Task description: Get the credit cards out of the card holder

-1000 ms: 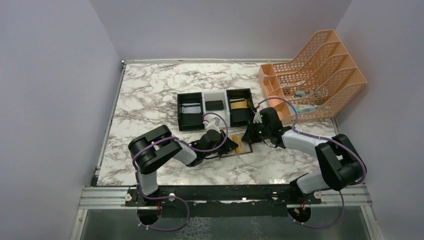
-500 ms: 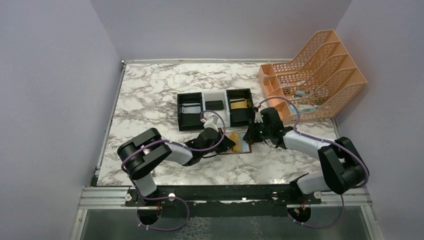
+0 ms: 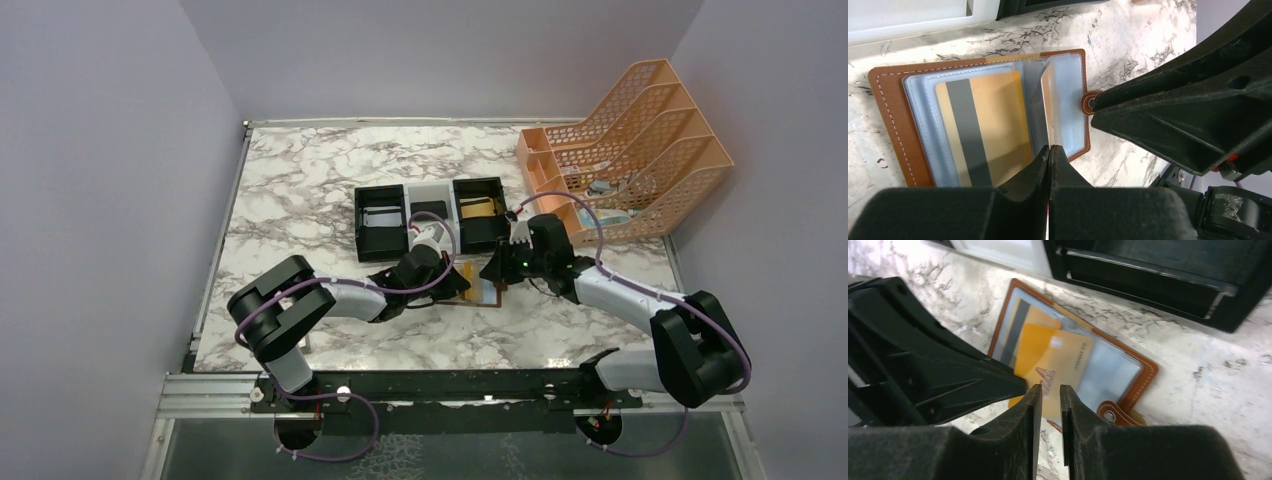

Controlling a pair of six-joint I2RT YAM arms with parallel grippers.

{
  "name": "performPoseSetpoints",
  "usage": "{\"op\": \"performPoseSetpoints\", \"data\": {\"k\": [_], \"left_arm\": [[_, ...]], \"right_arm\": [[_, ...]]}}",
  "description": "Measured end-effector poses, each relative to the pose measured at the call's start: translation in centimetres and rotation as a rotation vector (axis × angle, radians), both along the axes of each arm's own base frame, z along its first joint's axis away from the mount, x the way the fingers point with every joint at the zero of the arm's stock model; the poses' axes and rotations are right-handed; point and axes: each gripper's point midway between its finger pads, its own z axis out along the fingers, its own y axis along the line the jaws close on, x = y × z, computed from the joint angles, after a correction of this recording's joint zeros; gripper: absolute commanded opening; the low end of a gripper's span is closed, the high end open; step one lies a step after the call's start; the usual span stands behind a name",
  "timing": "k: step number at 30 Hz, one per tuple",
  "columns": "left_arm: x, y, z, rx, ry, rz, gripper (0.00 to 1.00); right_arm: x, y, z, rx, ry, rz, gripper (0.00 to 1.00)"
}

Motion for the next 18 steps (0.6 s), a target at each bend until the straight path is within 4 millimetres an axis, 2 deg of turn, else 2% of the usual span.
{"op": "performPoseSetpoints", "data": {"k": [4, 10, 18], "left_arm": [[-0.2, 0.1, -0.1, 0.008, 0.003, -0.008, 0.02], [-0.2, 0.5, 0.4, 0.018, -0.002, -0.008, 0.03], [0.3, 1.5, 1.0, 0.040, -0.017, -0.001, 0.02]], "right_arm": [[-0.3, 0.8, -0.1, 0.032, 0.016, 0.038, 0.21], [-1.0, 0.7, -3.6, -0.008, 0.137, 0.041, 0.20], [0.1, -0.4, -3.5, -0.071, 0.112, -0.021, 0.20]]}}
